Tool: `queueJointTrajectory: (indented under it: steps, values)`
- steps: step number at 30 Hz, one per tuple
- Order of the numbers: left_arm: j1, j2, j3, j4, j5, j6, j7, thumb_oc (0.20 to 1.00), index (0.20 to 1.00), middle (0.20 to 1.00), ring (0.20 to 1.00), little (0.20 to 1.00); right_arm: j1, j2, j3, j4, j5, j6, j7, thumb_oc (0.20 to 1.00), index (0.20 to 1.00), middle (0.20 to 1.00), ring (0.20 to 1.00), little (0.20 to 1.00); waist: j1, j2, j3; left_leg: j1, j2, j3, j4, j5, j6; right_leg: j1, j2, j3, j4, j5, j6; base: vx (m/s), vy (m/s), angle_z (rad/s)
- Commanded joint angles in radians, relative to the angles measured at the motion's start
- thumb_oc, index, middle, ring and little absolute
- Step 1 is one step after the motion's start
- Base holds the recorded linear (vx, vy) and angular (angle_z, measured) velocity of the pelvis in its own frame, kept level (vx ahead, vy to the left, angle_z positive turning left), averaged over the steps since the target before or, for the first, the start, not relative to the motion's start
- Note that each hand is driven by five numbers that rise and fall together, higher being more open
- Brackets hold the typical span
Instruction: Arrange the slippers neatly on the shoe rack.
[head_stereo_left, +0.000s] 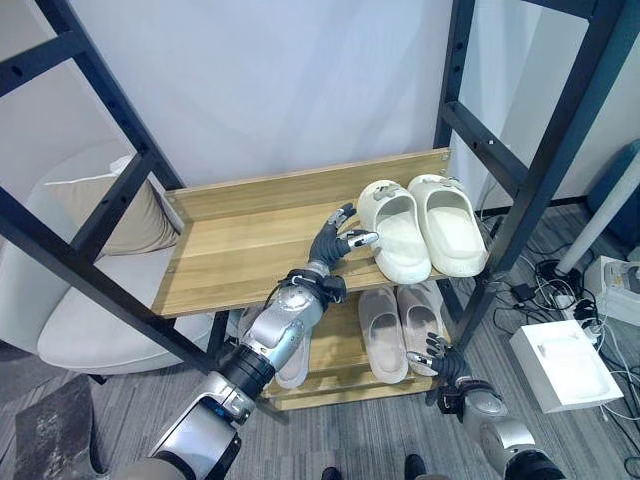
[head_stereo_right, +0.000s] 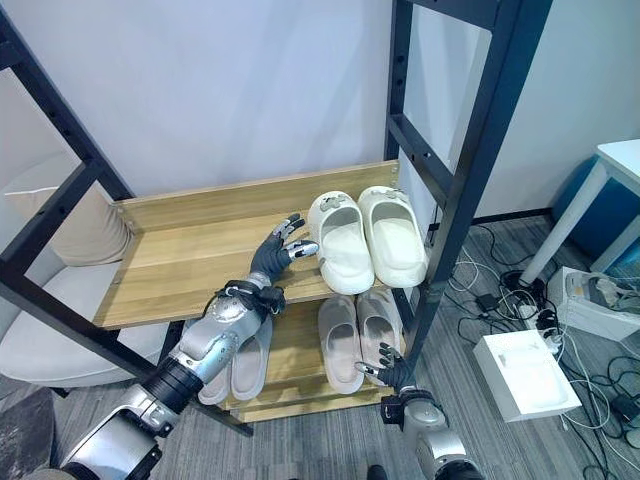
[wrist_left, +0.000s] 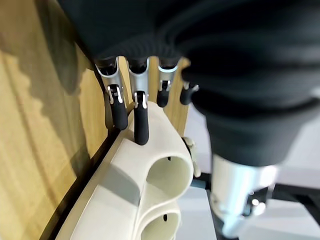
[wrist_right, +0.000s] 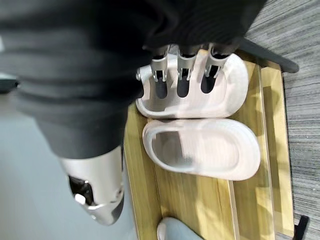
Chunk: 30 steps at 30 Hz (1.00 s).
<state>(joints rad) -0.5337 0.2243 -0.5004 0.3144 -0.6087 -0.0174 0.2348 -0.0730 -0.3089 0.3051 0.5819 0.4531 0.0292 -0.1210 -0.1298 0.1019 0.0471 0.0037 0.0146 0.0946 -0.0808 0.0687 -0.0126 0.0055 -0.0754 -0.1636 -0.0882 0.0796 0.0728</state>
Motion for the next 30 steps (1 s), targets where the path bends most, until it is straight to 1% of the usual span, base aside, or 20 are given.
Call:
queueJointTrajectory:
  steps: [1,6,8,9,14,17,18,19,20,21,22,23,24,26,27,28,29,30]
  values:
    - [-0.111,-0.038,0.02,0.056,0.038,-0.058,-0.001,1.0,1.0,1.0,1.0,1.0,-0.074,0.033,-0.005,-0.004,0.023,-0.057,-0.008,1.0,1.0,1.0,1.0,1.0,-0.01,-0.044,0.03,0.07,-0.015,-0.022,-0.006,-0.082,-0.024,0.073,0.003,-0.046,0.001,-0.099,0.043,0.0,0.0,0.0]
    - [-0.008,-0.001,0.085,-0.052,0.065,-0.079,0.014,1.0,1.0,1.0,1.0,1.0,-0.028,0.035,-0.026,-0.029,0.019,-0.073,-0.007,1.0,1.0,1.0,1.0,1.0,0.006,-0.053,0.027,0.072,-0.014,-0.032,-0.006,-0.081,-0.026,0.08,0.003,-0.059,0.001,-0.103,0.041,0.0,0.0,0.0]
    - [0.048,0.013,0.138,-0.088,0.072,-0.093,0.033,1.0,1.0,1.0,1.0,1.0,-0.019,0.035,-0.036,-0.039,0.017,-0.081,-0.01,1.0,1.0,1.0,1.0,1.0,0.021,-0.062,0.025,0.071,-0.014,-0.04,-0.006,-0.079,-0.027,0.083,0.003,-0.066,0.001,-0.106,0.039,0.0,0.0,0.0]
    - [0.049,0.013,0.138,-0.089,0.072,-0.092,0.033,1.0,1.0,1.0,1.0,1.0,-0.019,0.035,-0.035,-0.039,0.017,-0.082,-0.01,1.0,1.0,1.0,1.0,1.0,0.02,-0.062,0.025,0.071,-0.014,-0.04,-0.006,-0.079,-0.027,0.083,0.003,-0.067,0.001,-0.106,0.039,-0.01,-0.012,0.04]
    - [0.1,0.039,0.224,-0.085,0.129,-0.116,0.078,1.0,1.0,1.0,1.0,1.0,-0.027,0.035,-0.049,-0.028,0.02,-0.091,-0.013,1.0,1.0,1.0,1.0,1.0,0.041,-0.073,0.02,0.07,-0.012,-0.053,-0.006,-0.075,-0.03,0.088,0.005,-0.078,0.001,-0.107,0.037,-0.01,-0.01,0.14]
    - [0.105,0.056,0.266,-0.135,0.117,-0.139,0.095,1.0,1.0,1.0,1.0,1.0,-0.03,0.031,-0.054,-0.022,0.026,-0.094,-0.011,1.0,1.0,1.0,1.0,1.0,0.051,-0.078,0.015,0.066,-0.013,-0.058,-0.006,-0.074,-0.031,0.086,0.005,-0.083,0.001,-0.106,0.037,-0.01,-0.004,0.04]
    - [0.105,0.056,0.266,-0.135,0.117,-0.139,0.095,1.0,1.0,1.0,1.0,1.0,-0.03,0.031,-0.054,-0.022,0.026,-0.094,-0.011,1.0,1.0,1.0,1.0,1.0,0.051,-0.078,0.015,0.066,-0.013,-0.058,-0.006,-0.074,-0.031,0.086,0.005,-0.083,0.001,-0.106,0.037,-0.01,0.002,0.05]
    - [0.117,0.068,0.282,-0.227,0.085,-0.159,0.079,1.0,1.0,1.0,1.0,1.0,-0.018,0.03,-0.059,-0.025,0.026,-0.096,-0.006,1.0,1.0,1.0,1.0,1.0,0.057,-0.081,0.014,0.064,-0.013,-0.063,-0.006,-0.074,-0.031,0.085,0.005,-0.086,0.001,-0.105,0.037,0.0,0.0,0.0]
    - [0.127,0.076,0.281,-0.329,0.065,-0.178,0.041,1.0,1.0,1.0,1.0,1.0,-0.001,0.029,-0.058,-0.021,0.016,-0.099,0.007,1.0,1.0,1.0,1.0,1.0,0.061,-0.084,0.012,0.063,-0.014,-0.065,-0.006,-0.076,-0.031,0.085,0.004,-0.088,0.001,-0.104,0.038,-0.01,0.006,0.04]
    - [0.129,0.077,0.282,-0.33,0.065,-0.178,0.041,1.0,1.0,1.0,1.0,1.0,0.0,0.029,-0.058,-0.021,0.016,-0.099,0.008,1.0,1.0,1.0,1.0,1.0,0.06,-0.084,0.011,0.063,-0.014,-0.065,-0.006,-0.076,-0.031,0.085,0.004,-0.088,0.001,-0.104,0.038,-0.01,0.007,0.05]
    - [0.133,0.082,0.277,-0.375,0.049,-0.182,0.02,1.0,1.0,1.0,1.0,1.0,0.007,0.027,-0.059,-0.02,0.011,-0.099,0.012,1.0,1.0,1.0,1.0,1.0,0.063,-0.086,0.011,0.063,-0.014,-0.066,-0.006,-0.077,-0.03,0.085,0.004,-0.089,0.001,-0.103,0.038,-0.01,0.005,0.08]
    - [0.14,0.099,0.265,-0.489,0.036,-0.19,-0.027,1.0,1.0,1.0,1.0,1.0,0.02,0.034,-0.059,-0.016,0.005,-0.102,0.026,1.0,1.0,1.0,1.0,1.0,0.068,-0.089,0.01,0.062,-0.015,-0.069,-0.006,-0.078,-0.029,0.086,0.003,-0.091,0.001,-0.102,0.039,-0.01,0.005,0.09]
    - [0.142,0.1,0.266,-0.491,0.036,-0.189,-0.028,1.0,1.0,1.0,1.0,1.0,0.02,0.034,-0.059,-0.017,0.005,-0.102,0.026,1.0,1.0,1.0,1.0,1.0,0.068,-0.09,0.01,0.062,-0.016,-0.069,-0.006,-0.078,-0.029,0.086,0.003,-0.091,0.001,-0.103,0.039,-0.01,0.006,0.1]
    - [0.165,0.086,0.232,-0.616,-0.037,-0.203,-0.091,1.0,1.0,1.0,1.0,1.0,0.03,0.043,-0.056,0.001,-0.005,-0.109,0.038,1.0,1.0,1.0,1.0,1.0,0.076,-0.096,0.007,0.062,-0.017,-0.075,-0.006,-0.08,-0.027,0.088,0.003,-0.095,0.001,-0.104,0.04,0.0,0.005,0.09]
    - [0.166,0.086,0.232,-0.617,-0.037,-0.202,-0.091,1.0,1.0,1.0,1.0,1.0,0.03,0.044,-0.056,0.001,-0.005,-0.109,0.038,1.0,1.0,1.0,1.0,1.0,0.076,-0.096,0.007,0.062,-0.017,-0.075,-0.006,-0.08,-0.027,0.088,0.003,-0.095,0.001,-0.104,0.04,0.0,0.004,0.1]
    - [0.175,0.083,0.207,-0.663,-0.072,-0.199,-0.126,1.0,1.0,1.0,1.0,1.0,0.031,0.046,-0.057,0.004,-0.005,-0.11,0.041,1.0,1.0,1.0,1.0,1.0,0.079,-0.098,0.007,0.062,-0.017,-0.078,-0.006,-0.081,-0.026,0.088,0.002,-0.097,0.001,-0.104,0.04,0.0,0.002,0.1]
    - [0.19,0.101,0.161,-0.725,-0.087,-0.185,-0.177,1.0,1.0,1.0,1.0,1.0,0.032,0.053,-0.051,0.018,-0.007,-0.114,0.051,1.0,1.0,1.0,1.0,1.0,0.084,-0.101,0.008,0.063,-0.018,-0.082,-0.006,-0.082,-0.026,0.091,0.002,-0.1,0.001,-0.105,0.04,0.0,0.001,0.08]
    - [0.19,0.101,0.161,-0.726,-0.087,-0.185,-0.177,1.0,1.0,1.0,1.0,1.0,0.032,0.054,-0.051,0.018,-0.007,-0.115,0.051,1.0,1.0,1.0,1.0,1.0,0.084,-0.101,0.008,0.063,-0.018,-0.082,-0.006,-0.082,-0.026,0.091,0.002,-0.1,0.001,-0.105,0.04,0.0,0.0,0.0]
